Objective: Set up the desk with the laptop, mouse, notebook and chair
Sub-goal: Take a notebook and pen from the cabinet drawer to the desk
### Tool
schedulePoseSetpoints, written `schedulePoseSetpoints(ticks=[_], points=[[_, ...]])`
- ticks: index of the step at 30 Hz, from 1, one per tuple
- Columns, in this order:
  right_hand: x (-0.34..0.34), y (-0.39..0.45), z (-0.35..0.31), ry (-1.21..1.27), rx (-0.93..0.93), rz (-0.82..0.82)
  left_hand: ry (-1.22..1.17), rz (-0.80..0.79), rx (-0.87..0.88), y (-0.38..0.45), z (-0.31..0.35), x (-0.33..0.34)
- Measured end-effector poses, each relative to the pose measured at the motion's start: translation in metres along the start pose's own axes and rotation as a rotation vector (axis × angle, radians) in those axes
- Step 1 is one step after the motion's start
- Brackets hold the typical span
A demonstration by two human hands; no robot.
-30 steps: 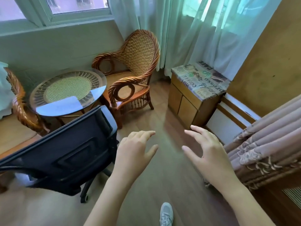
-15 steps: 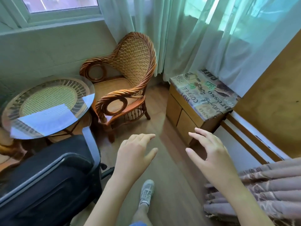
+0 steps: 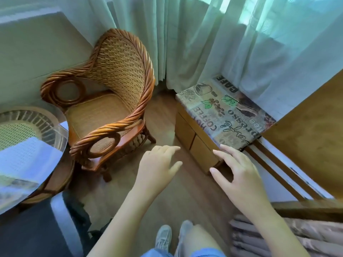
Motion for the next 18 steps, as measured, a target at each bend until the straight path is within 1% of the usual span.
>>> schedulePoseSetpoints(ticks=[5, 11, 18], points=[[0.028, 0.080, 0.037, -0.005, 0.008, -0.046, -0.029, -0.039, -0.016, 0.081, -0.009, 0.035], [0.073, 0.168, 0.080, 0.000, -0.014, -0.126, -0.089, -0.063, -0.104, 0.167, -0.018, 0.090], [0.141, 0.240, 0.124, -0.043, -0.032, -0.190, -0.135, -0.138, -0.154, 0.247, -0.045, 0.156]])
Point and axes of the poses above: each hand's wrist, its own y-axis towards the middle knuckle, its own x-axis out of the palm, z = x × y, the point moved 4 cm from there along y, towards the middle knuckle, and after that the axes turned 13 degrees about -y, right-handed, at the moved point
